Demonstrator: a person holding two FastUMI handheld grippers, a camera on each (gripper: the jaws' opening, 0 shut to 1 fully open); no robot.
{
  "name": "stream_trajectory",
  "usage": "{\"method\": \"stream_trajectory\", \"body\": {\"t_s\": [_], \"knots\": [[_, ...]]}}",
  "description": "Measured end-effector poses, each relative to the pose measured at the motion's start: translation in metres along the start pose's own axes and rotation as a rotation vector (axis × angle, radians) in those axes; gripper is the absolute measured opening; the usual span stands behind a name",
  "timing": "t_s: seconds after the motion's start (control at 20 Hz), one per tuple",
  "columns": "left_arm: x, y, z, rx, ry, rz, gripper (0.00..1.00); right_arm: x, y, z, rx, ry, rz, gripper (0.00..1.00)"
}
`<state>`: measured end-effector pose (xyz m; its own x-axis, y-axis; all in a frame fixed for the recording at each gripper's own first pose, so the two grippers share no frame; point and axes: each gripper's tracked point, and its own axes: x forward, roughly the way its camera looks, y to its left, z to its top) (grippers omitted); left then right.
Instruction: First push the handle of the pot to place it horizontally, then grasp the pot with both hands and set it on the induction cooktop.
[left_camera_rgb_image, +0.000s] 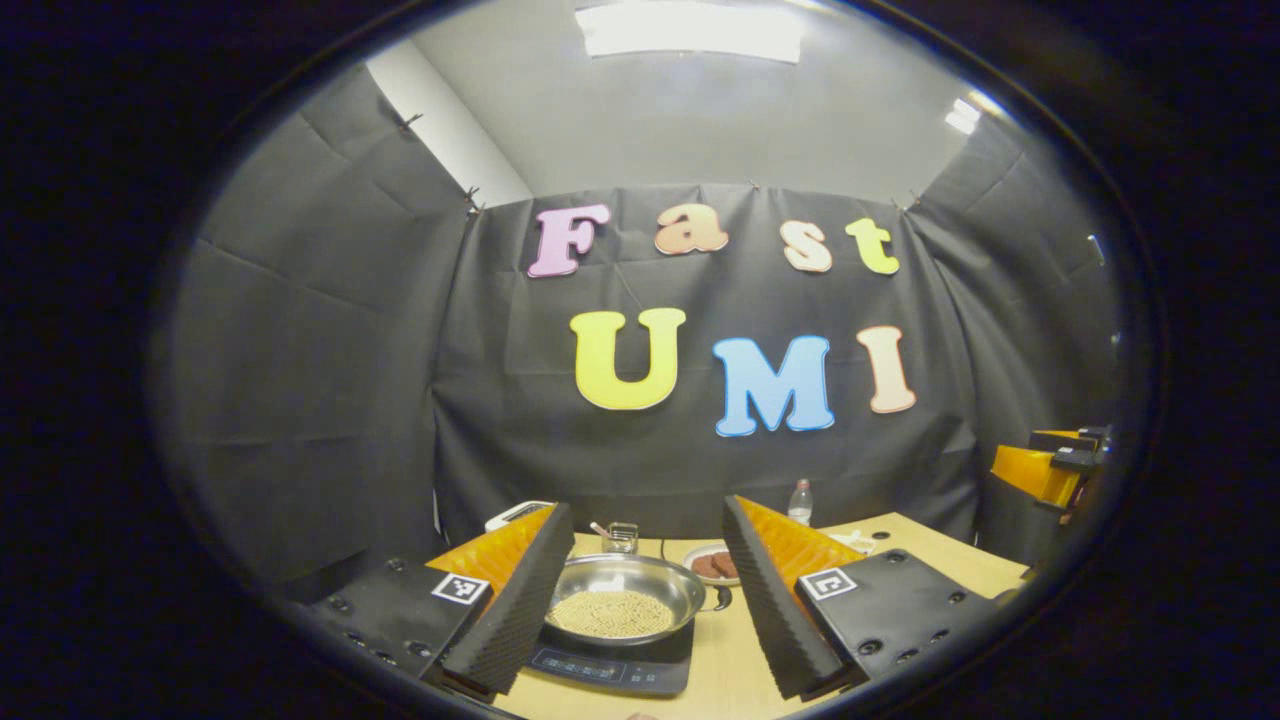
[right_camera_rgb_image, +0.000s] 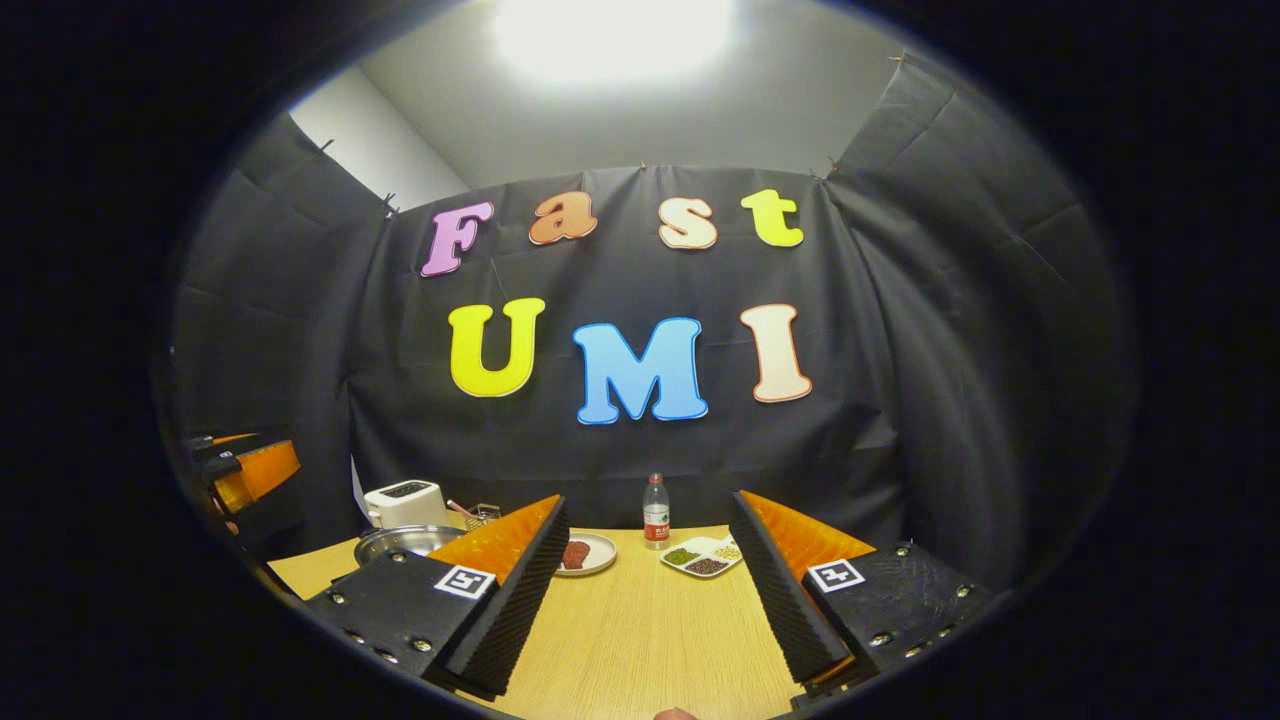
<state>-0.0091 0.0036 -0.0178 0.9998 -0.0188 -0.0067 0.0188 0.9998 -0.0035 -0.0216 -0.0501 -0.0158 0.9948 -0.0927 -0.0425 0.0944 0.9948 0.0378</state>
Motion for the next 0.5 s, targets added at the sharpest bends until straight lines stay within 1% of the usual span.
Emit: {"method": "stream_trajectory", "body": {"t_s": [0.05,0.1,0.2,0.25,0.35,0.4,0.5], "knots": [[-0.003,0.004,-0.001,-0.002,-0.002,0.005,0.97,0.000,0.004,0.001,0.004,0.003,0.007,0.98],[-0.004,0.006,0.001,-0.005,-0.009,0.006,0.99,0.000,0.007,0.002,0.003,0.001,0.011,0.98],[-0.005,0.009,0.004,-0.011,-0.018,0.014,0.99,-0.002,0.013,0.005,-0.004,-0.005,0.022,0.98],[-0.006,0.013,0.007,-0.011,-0.029,0.019,0.95,-0.002,0.017,0.008,-0.006,-0.012,0.030,0.98],[-0.002,0.015,0.007,-0.007,-0.034,0.026,0.99,0.002,0.023,0.012,-0.008,-0.025,0.041,0.98],[-0.001,0.016,0.009,-0.004,-0.039,0.026,0.94,0.003,0.026,0.014,-0.010,-0.030,0.046,0.98],[0.000,0.020,0.015,0.005,-0.052,0.024,0.94,0.006,0.030,0.014,-0.023,-0.034,0.054,0.98]]}}
